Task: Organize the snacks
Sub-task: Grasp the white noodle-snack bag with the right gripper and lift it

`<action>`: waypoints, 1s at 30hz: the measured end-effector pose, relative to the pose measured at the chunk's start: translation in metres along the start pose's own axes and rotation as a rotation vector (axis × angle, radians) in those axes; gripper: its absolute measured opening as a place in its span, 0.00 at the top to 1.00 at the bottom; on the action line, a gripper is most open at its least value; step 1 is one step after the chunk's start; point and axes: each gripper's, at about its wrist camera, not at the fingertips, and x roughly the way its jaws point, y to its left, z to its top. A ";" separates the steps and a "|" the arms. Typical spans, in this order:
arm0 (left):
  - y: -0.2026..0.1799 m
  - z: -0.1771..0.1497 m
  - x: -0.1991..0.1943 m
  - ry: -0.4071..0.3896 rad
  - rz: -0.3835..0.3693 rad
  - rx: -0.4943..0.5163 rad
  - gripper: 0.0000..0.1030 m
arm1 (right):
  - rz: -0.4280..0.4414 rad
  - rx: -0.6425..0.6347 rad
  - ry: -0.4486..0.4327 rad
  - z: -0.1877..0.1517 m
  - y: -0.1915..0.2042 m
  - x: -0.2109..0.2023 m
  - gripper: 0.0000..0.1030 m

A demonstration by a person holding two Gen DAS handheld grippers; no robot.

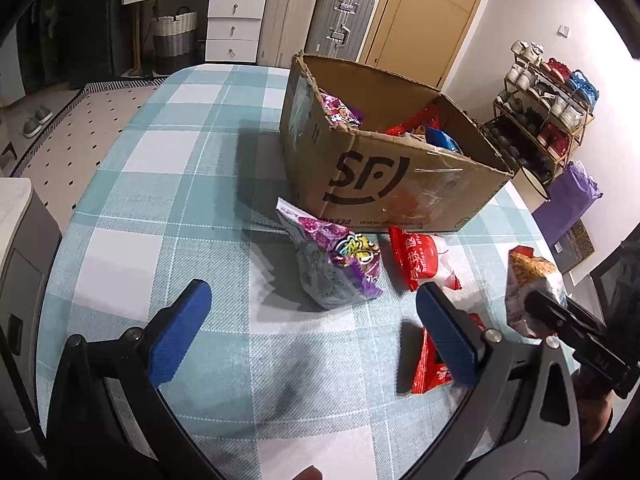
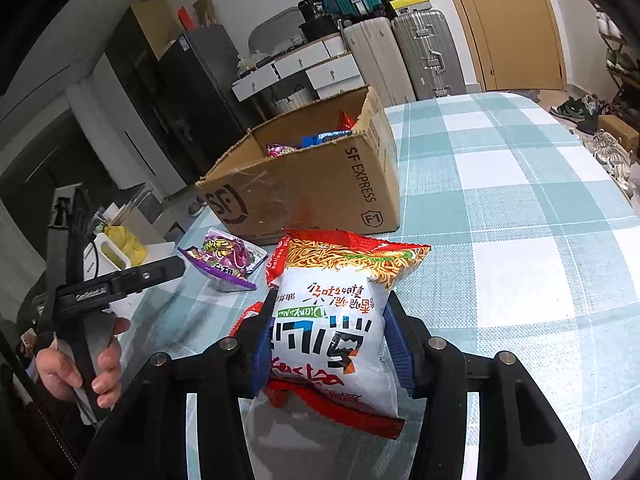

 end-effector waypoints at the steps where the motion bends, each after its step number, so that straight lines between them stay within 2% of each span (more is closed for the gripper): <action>1: -0.001 0.001 0.002 0.004 0.000 0.003 0.01 | 0.002 0.002 -0.004 0.000 -0.001 -0.002 0.52; 15: -0.016 0.013 0.029 0.041 0.016 0.029 0.01 | 0.006 0.038 -0.034 -0.007 -0.017 -0.017 0.52; 30: -0.011 0.021 0.060 0.072 0.001 0.010 0.01 | -0.020 0.074 -0.047 -0.012 -0.031 -0.026 0.52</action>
